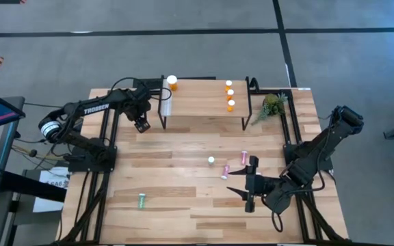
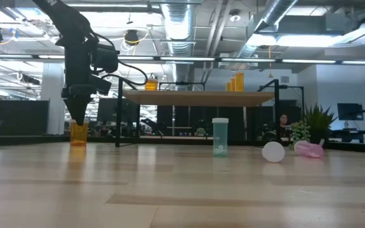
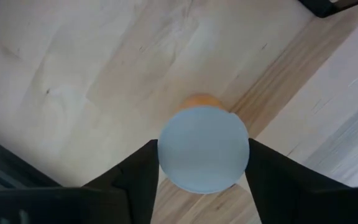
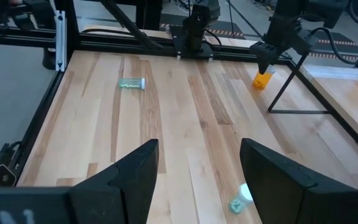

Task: Pick and place medicine bottles onto shelf by color
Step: Put the big orange pill bottle on the shelf aligned with the big orange pill bottle

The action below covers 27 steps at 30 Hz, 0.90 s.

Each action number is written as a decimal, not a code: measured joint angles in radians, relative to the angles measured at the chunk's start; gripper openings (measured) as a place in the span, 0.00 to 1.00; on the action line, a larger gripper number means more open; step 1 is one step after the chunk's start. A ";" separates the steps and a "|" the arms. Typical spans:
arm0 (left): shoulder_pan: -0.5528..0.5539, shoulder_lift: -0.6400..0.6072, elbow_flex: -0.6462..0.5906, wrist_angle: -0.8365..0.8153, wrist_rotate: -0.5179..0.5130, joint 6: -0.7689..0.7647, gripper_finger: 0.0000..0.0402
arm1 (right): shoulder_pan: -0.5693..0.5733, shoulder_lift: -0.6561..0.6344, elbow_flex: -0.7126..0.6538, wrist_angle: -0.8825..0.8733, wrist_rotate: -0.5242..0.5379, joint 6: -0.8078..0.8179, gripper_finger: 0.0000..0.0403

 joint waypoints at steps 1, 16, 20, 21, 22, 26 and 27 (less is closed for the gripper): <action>0.000 0.000 0.000 -0.001 0.000 0.000 0.47 | 0.000 0.000 0.000 0.000 0.000 0.000 0.62; 0.000 -0.009 0.133 -0.198 0.009 -0.012 0.50 | 0.000 0.000 0.000 0.000 0.000 0.000 0.62; -0.002 -0.034 0.209 -0.261 0.008 -0.016 0.51 | 0.000 0.000 0.000 0.000 0.001 0.000 0.62; -0.002 -0.043 0.233 -0.285 0.008 -0.016 0.51 | 0.000 0.000 0.000 0.000 0.001 0.000 0.62; -0.002 -0.052 0.258 -0.307 0.008 -0.017 0.51 | 0.000 0.000 0.000 0.000 0.001 0.000 0.62; -0.003 -0.088 0.373 -0.407 0.007 -0.033 0.51 | -0.003 0.000 0.000 0.000 0.000 0.000 0.62; -0.005 -0.093 0.405 -0.430 0.007 -0.040 0.51 | -0.003 0.000 0.000 0.000 0.001 0.000 0.62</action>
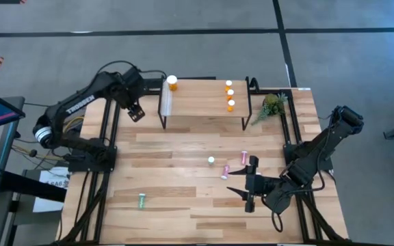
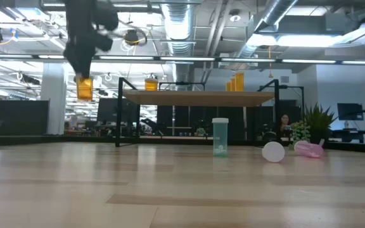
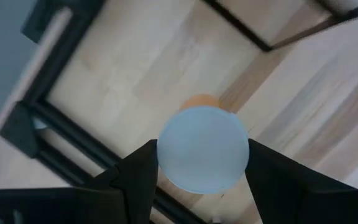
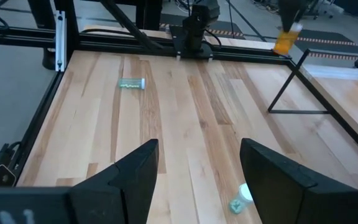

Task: Pick and place medicine bottles onto shelf by color
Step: Put the big orange pill bottle on the shelf aligned with the big orange pill bottle

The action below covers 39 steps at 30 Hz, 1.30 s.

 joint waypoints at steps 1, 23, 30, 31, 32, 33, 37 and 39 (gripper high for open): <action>-0.005 -0.004 0.029 -0.021 0.000 -0.007 0.51 | 0.000 0.000 0.000 0.000 0.000 0.000 0.62; -0.196 0.095 0.418 -0.127 0.030 -0.108 0.51 | -0.014 0.000 0.000 0.002 0.000 0.008 0.62; -0.234 0.252 0.591 -0.151 0.029 -0.101 0.51 | -0.019 0.000 0.000 0.001 0.000 0.009 0.62; -0.238 0.277 0.617 -0.155 0.029 -0.096 0.51 | -0.019 0.000 0.000 0.001 0.000 0.009 0.62; -0.241 0.301 0.645 -0.166 0.029 -0.088 0.51 | -0.019 0.000 0.000 0.001 0.000 0.009 0.62; -0.243 0.322 0.669 -0.173 0.029 -0.082 0.51 | -0.019 0.000 0.000 0.001 0.000 0.009 0.62; -0.242 0.404 0.729 -0.178 0.023 -0.060 0.51 | -0.019 0.000 0.000 0.001 0.000 0.009 0.62; -0.241 0.437 0.737 -0.174 0.022 -0.049 0.51 | -0.019 0.000 0.000 0.001 0.000 0.009 0.62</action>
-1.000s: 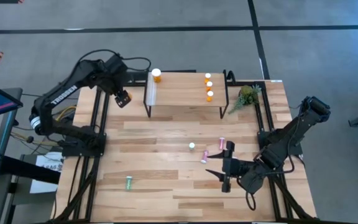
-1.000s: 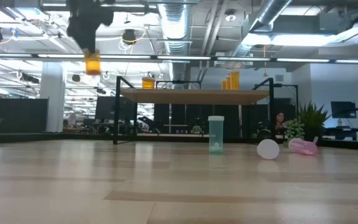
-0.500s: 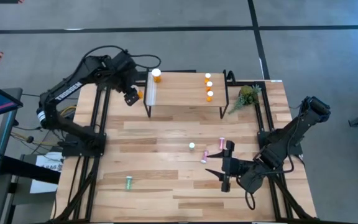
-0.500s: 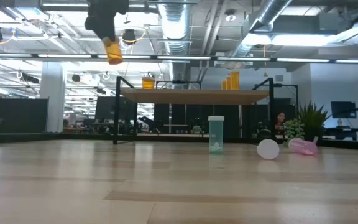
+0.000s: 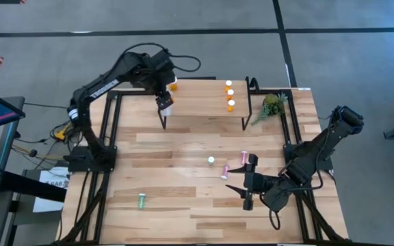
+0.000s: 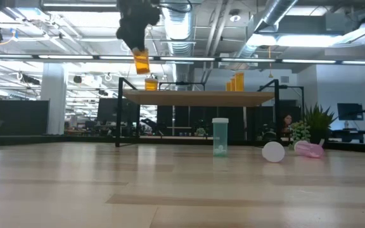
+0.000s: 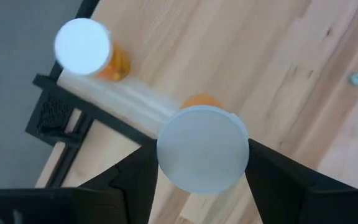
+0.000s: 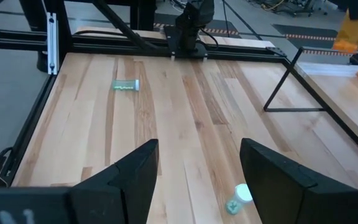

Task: Pick and place medicine bottles onto shelf by color
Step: Put the big orange pill bottle on the shelf aligned with the big orange pill bottle

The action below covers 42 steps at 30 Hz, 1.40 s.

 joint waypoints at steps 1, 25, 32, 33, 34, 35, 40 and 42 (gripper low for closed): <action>0.000 0.015 0.000 0.001 0.000 0.008 0.51 | 0.000 0.000 0.000 0.000 0.000 0.000 0.62; 0.014 0.103 -0.015 0.047 -0.024 0.050 0.51 | 0.000 0.000 0.000 0.003 0.000 0.000 0.62; 0.014 0.102 -0.083 0.075 -0.021 0.068 0.51 | 0.000 0.000 0.000 0.003 0.000 0.000 0.62; 0.014 0.099 -0.094 0.088 -0.021 0.074 0.51 | 0.000 0.000 0.000 0.003 0.000 0.000 0.62; 0.014 0.098 -0.102 0.096 -0.022 0.078 0.51 | 0.000 0.000 0.000 0.003 0.000 0.000 0.62; 0.014 0.097 -0.106 0.097 -0.023 0.078 0.51 | 0.000 0.000 0.000 0.003 0.000 0.000 0.62; 0.021 0.097 -0.108 0.108 -0.019 0.080 0.51 | 0.000 0.000 0.000 0.002 0.000 0.000 0.62; 0.021 0.097 -0.109 0.117 -0.021 0.081 0.51 | 0.000 0.000 0.000 0.001 0.000 0.000 0.62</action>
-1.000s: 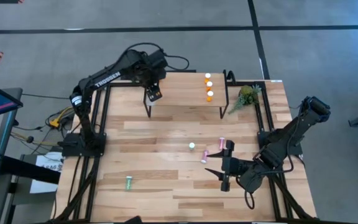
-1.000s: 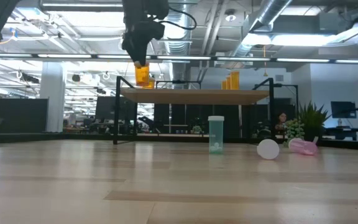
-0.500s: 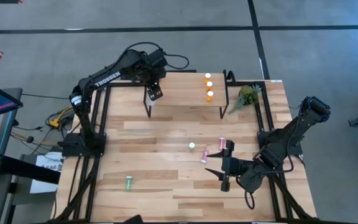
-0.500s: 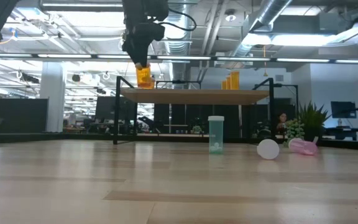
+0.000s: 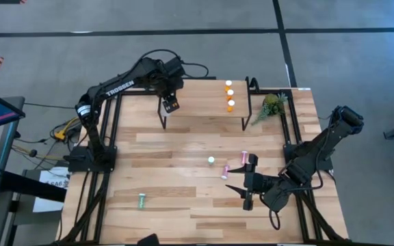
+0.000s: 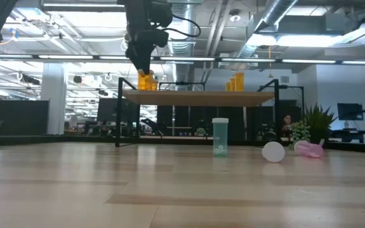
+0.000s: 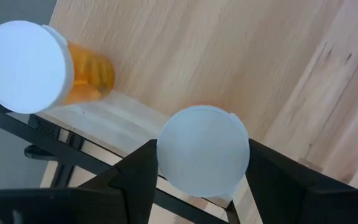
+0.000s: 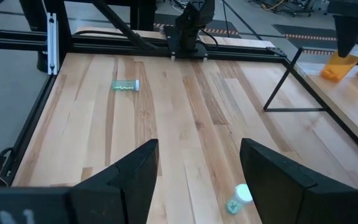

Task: Pick and place medicine bottles onto shelf by color
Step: Put the big orange pill bottle on the shelf aligned with the big orange pill bottle

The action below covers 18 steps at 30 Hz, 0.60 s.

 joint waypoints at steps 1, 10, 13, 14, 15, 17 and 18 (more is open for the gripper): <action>0.001 0.001 -0.001 0.006 -0.002 0.000 0.51 | 0.000 0.000 0.000 0.000 0.000 0.000 0.62; 0.001 0.008 -0.005 0.025 -0.011 0.000 0.60 | 0.000 0.000 0.000 -0.002 0.000 0.000 0.62; 0.001 0.008 -0.005 0.025 -0.035 0.000 0.62 | 0.000 0.000 0.000 -0.002 0.000 0.000 0.62; 0.001 0.008 -0.005 0.025 -0.044 0.000 0.63 | 0.000 0.000 0.000 -0.002 0.000 0.000 0.62; 0.001 0.008 -0.005 0.025 -0.047 0.000 0.63 | 0.000 0.000 0.000 -0.002 0.000 0.000 0.62; 0.001 0.008 -0.005 0.025 -0.052 0.000 0.65 | 0.000 0.000 0.000 -0.002 0.000 0.000 0.62; 0.001 0.008 -0.005 0.025 -0.056 0.000 0.65 | 0.000 0.000 0.000 -0.002 0.000 0.000 0.62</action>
